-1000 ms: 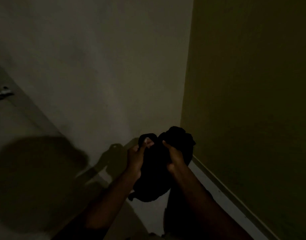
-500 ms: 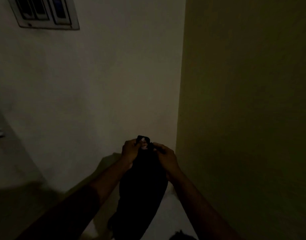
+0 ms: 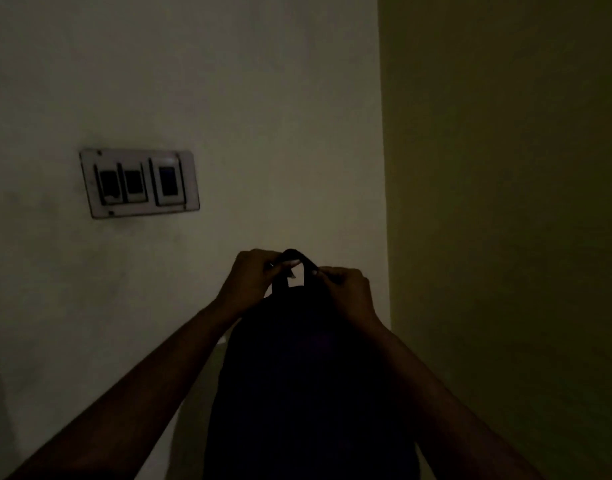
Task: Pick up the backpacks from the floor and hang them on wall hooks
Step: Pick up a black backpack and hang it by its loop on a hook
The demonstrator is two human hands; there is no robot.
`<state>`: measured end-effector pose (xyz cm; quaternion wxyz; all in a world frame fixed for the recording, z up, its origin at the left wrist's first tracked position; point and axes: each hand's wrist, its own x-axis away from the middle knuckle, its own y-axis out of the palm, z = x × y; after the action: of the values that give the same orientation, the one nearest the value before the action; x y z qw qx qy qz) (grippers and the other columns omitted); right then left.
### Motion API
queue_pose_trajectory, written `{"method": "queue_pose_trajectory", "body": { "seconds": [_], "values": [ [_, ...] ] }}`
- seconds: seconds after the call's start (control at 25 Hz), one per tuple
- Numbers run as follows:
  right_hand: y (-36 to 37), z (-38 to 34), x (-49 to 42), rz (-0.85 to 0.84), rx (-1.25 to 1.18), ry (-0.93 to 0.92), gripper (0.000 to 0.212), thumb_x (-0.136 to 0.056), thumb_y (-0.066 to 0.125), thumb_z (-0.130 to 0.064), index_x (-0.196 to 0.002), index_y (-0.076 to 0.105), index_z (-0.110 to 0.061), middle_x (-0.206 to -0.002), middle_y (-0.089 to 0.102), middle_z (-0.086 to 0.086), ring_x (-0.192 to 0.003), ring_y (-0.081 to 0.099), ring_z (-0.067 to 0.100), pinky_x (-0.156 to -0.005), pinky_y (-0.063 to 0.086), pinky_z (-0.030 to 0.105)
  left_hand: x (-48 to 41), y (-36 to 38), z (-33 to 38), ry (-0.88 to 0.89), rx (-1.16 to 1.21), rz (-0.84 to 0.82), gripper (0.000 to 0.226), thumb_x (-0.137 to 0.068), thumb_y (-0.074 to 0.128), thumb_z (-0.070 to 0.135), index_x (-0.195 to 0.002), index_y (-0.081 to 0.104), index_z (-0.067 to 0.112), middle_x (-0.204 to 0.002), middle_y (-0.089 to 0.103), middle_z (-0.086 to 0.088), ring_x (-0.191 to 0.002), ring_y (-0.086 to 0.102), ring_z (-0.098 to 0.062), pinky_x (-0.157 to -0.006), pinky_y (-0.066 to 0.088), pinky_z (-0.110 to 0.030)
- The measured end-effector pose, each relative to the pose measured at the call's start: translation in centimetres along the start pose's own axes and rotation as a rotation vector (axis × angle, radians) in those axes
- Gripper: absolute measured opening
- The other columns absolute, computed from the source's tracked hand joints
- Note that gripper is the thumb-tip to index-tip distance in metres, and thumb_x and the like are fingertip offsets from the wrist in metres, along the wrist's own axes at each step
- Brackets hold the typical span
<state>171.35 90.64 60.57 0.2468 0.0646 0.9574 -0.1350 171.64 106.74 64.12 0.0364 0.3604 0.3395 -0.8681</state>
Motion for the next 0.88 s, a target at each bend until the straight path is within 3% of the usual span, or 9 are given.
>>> {"method": "queue_pose_trajectory", "body": {
  "seconds": [0.08, 0.2, 0.32, 0.48, 0.56, 0.64, 0.76, 0.88],
  "values": [
    [0.1, -2.8, -3.5, 0.054, -0.019, -0.04, 0.03, -0.089, 0.061, -0.023, -0.113, 0.068, -0.007, -0.113, 0.07, 0.014, -0.099, 0.066, 0.018, -0.069, 0.046, 0.013, -3.5, -2.5, 0.8, 0.028, 0.075, 0.107, 0.013, -0.082, 0.067, 0.019, -0.076, 0.076, 0.012, -0.066, 0.071, 0.009, -0.054, 0.061, 0.012, -0.06, 0.049, -0.003],
    [-0.5, -5.9, -7.9, 0.134, -0.057, -0.089, 0.03, -0.087, 0.064, -0.026, -0.11, 0.07, -0.008, -0.108, 0.072, 0.013, -0.091, 0.067, 0.017, -0.061, 0.048, 0.012, -7.6, -5.7, 1.1, 0.002, 0.185, 0.118, 0.012, -0.074, 0.075, 0.015, -0.069, 0.071, 0.025, -0.051, 0.068, 0.021, -0.054, 0.064, 0.005, -0.058, 0.054, -0.009],
    [-1.4, -7.8, -11.5, 0.179, -0.096, -0.107, 0.028, -0.085, 0.065, -0.027, -0.107, 0.071, -0.01, -0.102, 0.073, 0.012, -0.082, 0.066, 0.015, -0.058, 0.048, 0.01, -9.9, -6.2, 0.5, -0.001, 0.219, 0.156, 0.018, -0.073, 0.075, 0.007, -0.076, 0.07, 0.025, -0.048, 0.065, 0.026, -0.051, 0.064, 0.007, -0.054, 0.05, -0.003],
    [-1.5, -10.2, -16.9, 0.229, -0.078, -0.21, 0.031, -0.086, 0.065, -0.025, -0.111, 0.069, -0.008, -0.108, 0.072, 0.014, -0.094, 0.068, 0.022, -0.066, 0.051, 0.015, -14.6, -6.1, 0.4, -0.032, 0.355, 0.378, 0.01, -0.08, 0.07, 0.014, -0.087, 0.074, 0.009, -0.047, 0.066, 0.017, -0.046, 0.062, 0.005, -0.049, 0.05, -0.007],
    [-1.6, -11.4, -19.5, 0.272, -0.086, -0.256, 0.03, -0.087, 0.064, -0.025, -0.111, 0.069, -0.007, -0.106, 0.072, 0.015, -0.093, 0.068, 0.024, -0.074, 0.052, 0.024, -17.2, -6.1, 1.4, -0.05, 0.374, 0.484, 0.014, -0.083, 0.067, 0.018, -0.09, 0.074, 0.007, -0.058, 0.069, 0.006, -0.047, 0.062, -0.002, -0.046, 0.048, -0.006],
    [-1.8, -12.3, -22.6, 0.306, -0.108, -0.313, 0.029, -0.087, 0.063, -0.025, -0.11, 0.069, -0.007, -0.104, 0.072, 0.016, -0.093, 0.068, 0.025, -0.075, 0.049, 0.024, -20.3, -6.0, 2.4, -0.009, 0.284, 0.607, 0.018, -0.087, 0.062, 0.019, -0.097, 0.073, 0.008, -0.078, 0.072, -0.007, -0.057, 0.062, -0.008, -0.048, 0.047, -0.004],
    [-2.5, -14.2, -27.6, 0.332, -0.183, -0.392, 0.03, -0.087, 0.062, -0.024, -0.112, 0.069, -0.007, -0.107, 0.072, 0.017, -0.096, 0.067, 0.026, -0.076, 0.047, 0.022, -25.1, -6.3, 4.5, 0.098, 0.105, 0.797, 0.023, -0.09, 0.057, 0.022, -0.105, 0.071, 0.01, -0.099, 0.073, -0.011, -0.08, 0.067, -0.019, -0.073, 0.051, -0.021],
    [-3.3, -16.7, -31.8, 0.328, -0.219, -0.483, 0.029, -0.088, 0.062, -0.024, -0.11, 0.069, -0.007, -0.105, 0.072, 0.019, -0.096, 0.066, 0.028, -0.079, 0.047, 0.024, -29.1, -7.3, 6.3, 0.19, -0.003, 0.93, 0.026, -0.091, 0.055, 0.026, -0.106, 0.07, 0.012, -0.103, 0.073, -0.011, -0.094, 0.067, -0.025, -0.08, 0.049, -0.028]
  ]
}}
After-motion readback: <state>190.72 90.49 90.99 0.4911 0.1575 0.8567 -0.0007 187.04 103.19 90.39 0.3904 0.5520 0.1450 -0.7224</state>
